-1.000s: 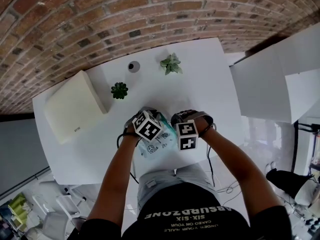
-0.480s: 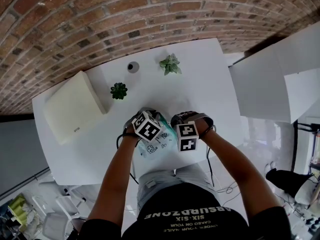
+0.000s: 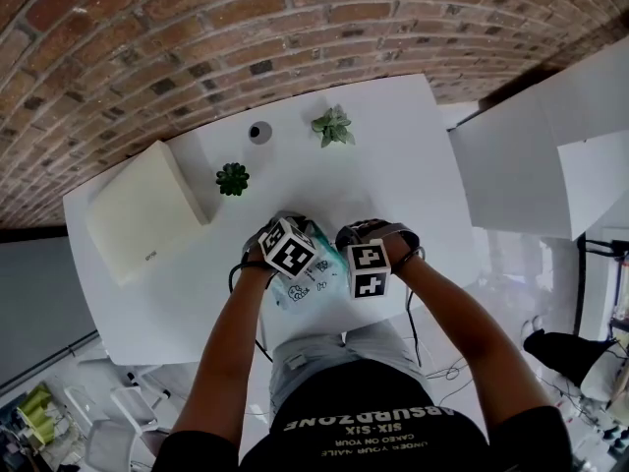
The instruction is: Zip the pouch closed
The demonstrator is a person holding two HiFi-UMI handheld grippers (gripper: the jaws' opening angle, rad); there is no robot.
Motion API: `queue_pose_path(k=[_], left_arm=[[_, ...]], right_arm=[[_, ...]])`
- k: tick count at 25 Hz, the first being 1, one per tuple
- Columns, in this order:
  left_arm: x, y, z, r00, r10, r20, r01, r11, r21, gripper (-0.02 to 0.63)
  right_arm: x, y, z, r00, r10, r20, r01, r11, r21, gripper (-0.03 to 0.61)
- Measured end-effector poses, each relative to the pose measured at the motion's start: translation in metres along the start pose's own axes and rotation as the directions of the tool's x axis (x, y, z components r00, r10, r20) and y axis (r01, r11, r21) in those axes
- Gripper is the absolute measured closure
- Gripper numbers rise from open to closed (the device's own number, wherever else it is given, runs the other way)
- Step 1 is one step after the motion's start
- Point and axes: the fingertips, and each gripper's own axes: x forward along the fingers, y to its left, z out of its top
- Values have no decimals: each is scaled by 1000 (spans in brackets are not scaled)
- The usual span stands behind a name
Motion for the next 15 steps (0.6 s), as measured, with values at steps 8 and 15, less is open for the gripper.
queue_pose_path(k=[8, 15], left_arm=[[0, -1, 0, 1000, -1, -3, 1, 1000, -2, 586], [0, -1, 0, 1000, 2, -2, -2, 1000, -1, 586]], right_arm=[[-1, 3, -1, 1000, 4, -8, -5, 1000, -11, 578], [-1, 8, -2, 1000, 11, -9, -11, 1000, 4, 578]])
